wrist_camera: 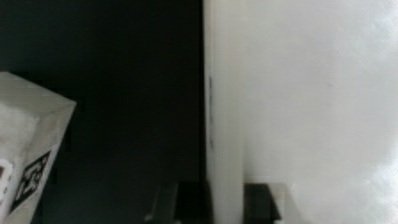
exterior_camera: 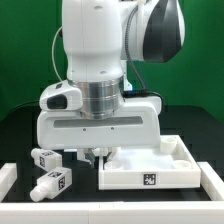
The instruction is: Assemble one leg
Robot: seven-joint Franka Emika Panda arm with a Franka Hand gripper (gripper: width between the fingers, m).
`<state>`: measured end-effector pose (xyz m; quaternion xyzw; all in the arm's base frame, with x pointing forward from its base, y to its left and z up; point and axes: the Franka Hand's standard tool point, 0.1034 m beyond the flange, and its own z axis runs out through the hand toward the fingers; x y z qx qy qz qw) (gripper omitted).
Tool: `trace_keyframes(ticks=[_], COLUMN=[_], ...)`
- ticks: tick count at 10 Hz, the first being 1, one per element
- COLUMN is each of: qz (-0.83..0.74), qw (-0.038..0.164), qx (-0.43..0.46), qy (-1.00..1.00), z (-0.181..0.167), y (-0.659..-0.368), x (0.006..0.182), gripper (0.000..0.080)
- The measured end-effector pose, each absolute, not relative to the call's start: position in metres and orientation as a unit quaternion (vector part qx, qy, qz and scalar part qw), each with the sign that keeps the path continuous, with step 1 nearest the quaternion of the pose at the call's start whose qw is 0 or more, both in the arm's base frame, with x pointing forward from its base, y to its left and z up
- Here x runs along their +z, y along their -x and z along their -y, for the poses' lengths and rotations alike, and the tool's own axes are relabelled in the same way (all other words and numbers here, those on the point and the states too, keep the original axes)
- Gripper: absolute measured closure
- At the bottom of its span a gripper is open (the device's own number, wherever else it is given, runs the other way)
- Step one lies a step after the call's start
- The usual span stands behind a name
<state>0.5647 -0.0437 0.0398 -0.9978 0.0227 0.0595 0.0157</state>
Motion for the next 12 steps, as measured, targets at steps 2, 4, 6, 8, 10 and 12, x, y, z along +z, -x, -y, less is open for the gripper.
trace_keyframes(ticks=[2,4,6,8,10,12], qz=[-0.039,-0.039,-0.044,-0.041,-0.023,-0.018], qw=[0.007,0.003,0.001,-0.004,-0.013,-0.014], qx=[0.060,0.055,0.054,0.048,0.037,0.030], qy=[0.997,0.998,0.998,0.998,0.999,0.999], z=[0.035,0.032,0.026,0.022,0.022,0.023], y=[-0.580,-0.590,-0.593,-0.601,-0.607,-0.607], x=[0.032,0.023,0.014,0.011,0.012,0.012], gripper=[0.0742,0.0742,0.0742,0.0742,0.0742,0.0634])
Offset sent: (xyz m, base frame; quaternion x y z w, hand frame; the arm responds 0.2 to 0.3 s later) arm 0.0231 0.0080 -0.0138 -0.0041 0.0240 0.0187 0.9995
